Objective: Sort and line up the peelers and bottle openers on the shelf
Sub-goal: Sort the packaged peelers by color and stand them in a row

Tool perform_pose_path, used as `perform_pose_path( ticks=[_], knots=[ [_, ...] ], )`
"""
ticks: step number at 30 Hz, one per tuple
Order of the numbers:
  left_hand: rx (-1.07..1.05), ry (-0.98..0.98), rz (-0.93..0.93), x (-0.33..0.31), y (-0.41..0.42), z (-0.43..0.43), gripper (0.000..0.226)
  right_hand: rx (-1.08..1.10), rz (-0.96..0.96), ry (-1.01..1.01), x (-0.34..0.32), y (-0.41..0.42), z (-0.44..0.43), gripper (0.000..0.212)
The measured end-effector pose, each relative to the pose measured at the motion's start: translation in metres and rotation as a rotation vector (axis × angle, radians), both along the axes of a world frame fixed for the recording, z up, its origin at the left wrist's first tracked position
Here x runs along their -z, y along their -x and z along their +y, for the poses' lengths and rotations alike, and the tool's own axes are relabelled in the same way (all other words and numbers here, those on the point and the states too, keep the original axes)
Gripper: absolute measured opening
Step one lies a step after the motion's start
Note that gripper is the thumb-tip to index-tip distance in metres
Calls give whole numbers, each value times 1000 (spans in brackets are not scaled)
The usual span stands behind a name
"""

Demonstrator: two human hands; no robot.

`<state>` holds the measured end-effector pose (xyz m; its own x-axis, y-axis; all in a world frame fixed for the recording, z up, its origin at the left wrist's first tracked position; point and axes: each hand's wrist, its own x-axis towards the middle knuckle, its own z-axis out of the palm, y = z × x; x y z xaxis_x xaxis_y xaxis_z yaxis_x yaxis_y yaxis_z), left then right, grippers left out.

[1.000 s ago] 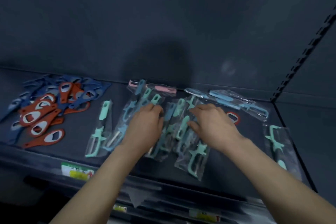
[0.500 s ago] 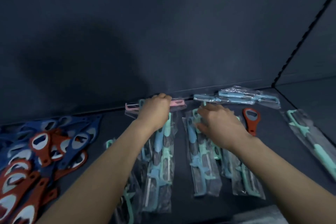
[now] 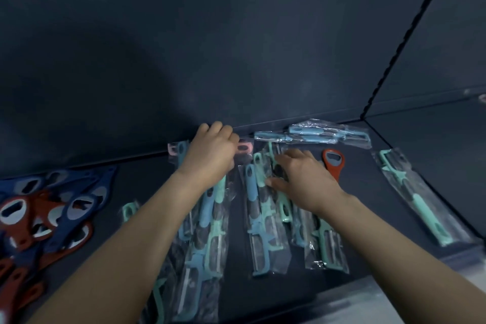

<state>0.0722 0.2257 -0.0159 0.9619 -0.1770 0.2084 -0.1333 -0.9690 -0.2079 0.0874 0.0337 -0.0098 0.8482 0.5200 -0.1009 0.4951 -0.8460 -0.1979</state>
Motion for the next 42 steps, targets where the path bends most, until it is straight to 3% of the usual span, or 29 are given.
perform_pose_path(
  ticks=[8, 11, 16, 22, 24, 26, 28, 31, 35, 38, 42],
  knots=[
    [85, 207, -122, -6, 54, -26, 6, 8, -27, 15, 2, 6, -2, 62],
    [64, 257, -132, -12, 76, -31, 15, 37, 20, 32, 5, 11, 4, 75],
    [-18, 118, 1, -14, 109, -43, 45, 104, 8, 177, 7, 17, 18, 90],
    [-12, 205, 92, -4, 135, -53, 39, 35, 62, 53, 8, 19, 21, 60],
    [-69, 250, 149, 1, 140, -55, 15, 45, 88, 36, 7, 20, 22, 71],
    [-83, 315, 142, 7, 145, -52, 23, 35, 108, 69, 6, 21, 23, 86],
    [-98, 250, 209, 5, 149, -54, 30, 19, 118, 101, 5, 21, 24, 92],
    [-216, 252, 234, 7, 155, -59, 55, 10, 131, 62, 5, 21, 22, 80],
    [-334, 383, 121, 6, 150, -76, 30, 33, 115, -77, 8, 22, 19, 52],
    [-539, 342, 105, 8, 138, -85, 33, 39, 124, -177, 13, 23, 17, 37],
    [-685, 224, 272, 5, 123, -92, 44, 31, 245, -263, 8, 15, 8, 26]
  ],
)
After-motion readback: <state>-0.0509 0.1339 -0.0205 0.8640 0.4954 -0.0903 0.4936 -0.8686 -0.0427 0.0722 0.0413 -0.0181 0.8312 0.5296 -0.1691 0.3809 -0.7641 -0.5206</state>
